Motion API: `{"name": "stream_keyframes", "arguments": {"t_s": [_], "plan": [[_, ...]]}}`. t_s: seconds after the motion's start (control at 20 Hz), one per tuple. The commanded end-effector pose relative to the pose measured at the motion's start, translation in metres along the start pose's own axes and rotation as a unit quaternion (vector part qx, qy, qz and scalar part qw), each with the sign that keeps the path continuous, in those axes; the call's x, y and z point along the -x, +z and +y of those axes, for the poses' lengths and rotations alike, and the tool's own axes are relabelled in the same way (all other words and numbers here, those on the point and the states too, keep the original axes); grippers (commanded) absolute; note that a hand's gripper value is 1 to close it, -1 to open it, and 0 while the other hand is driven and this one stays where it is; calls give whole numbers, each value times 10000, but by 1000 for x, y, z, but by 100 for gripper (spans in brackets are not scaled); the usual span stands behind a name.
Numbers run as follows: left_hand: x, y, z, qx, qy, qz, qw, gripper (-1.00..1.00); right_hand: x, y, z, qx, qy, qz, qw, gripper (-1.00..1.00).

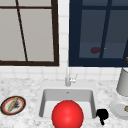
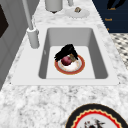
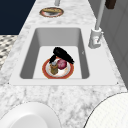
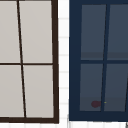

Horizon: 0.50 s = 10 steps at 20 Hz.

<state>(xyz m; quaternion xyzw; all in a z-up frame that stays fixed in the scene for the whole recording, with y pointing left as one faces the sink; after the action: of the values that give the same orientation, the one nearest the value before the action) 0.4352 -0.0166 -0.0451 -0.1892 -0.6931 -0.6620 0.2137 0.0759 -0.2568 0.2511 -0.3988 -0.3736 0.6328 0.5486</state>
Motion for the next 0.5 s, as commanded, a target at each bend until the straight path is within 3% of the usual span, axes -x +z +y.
{"name": "stream_keyframes", "arguments": {"t_s": [0.0, 0.2, 0.4, 0.45], "plan": [[8, 6, -11, 193, 11, -296, 9994, -100, 0, 0, 0, 0, 0, 0, 10000, 0], [25, 12, -17, 283, 16, -410, 9988, -100, 0, 0, 0, 0, 0, 0, 10000, 0], [46, 9, -24, 211, 12, -291, 9994, -100, 0, 0, 0, 0, 0, 0, 10000, 0], [49, 8, -24, 206, 86, -279, 9994, -100, 0, 0, 0, 0, 0, 0, 10000, 0]]}}
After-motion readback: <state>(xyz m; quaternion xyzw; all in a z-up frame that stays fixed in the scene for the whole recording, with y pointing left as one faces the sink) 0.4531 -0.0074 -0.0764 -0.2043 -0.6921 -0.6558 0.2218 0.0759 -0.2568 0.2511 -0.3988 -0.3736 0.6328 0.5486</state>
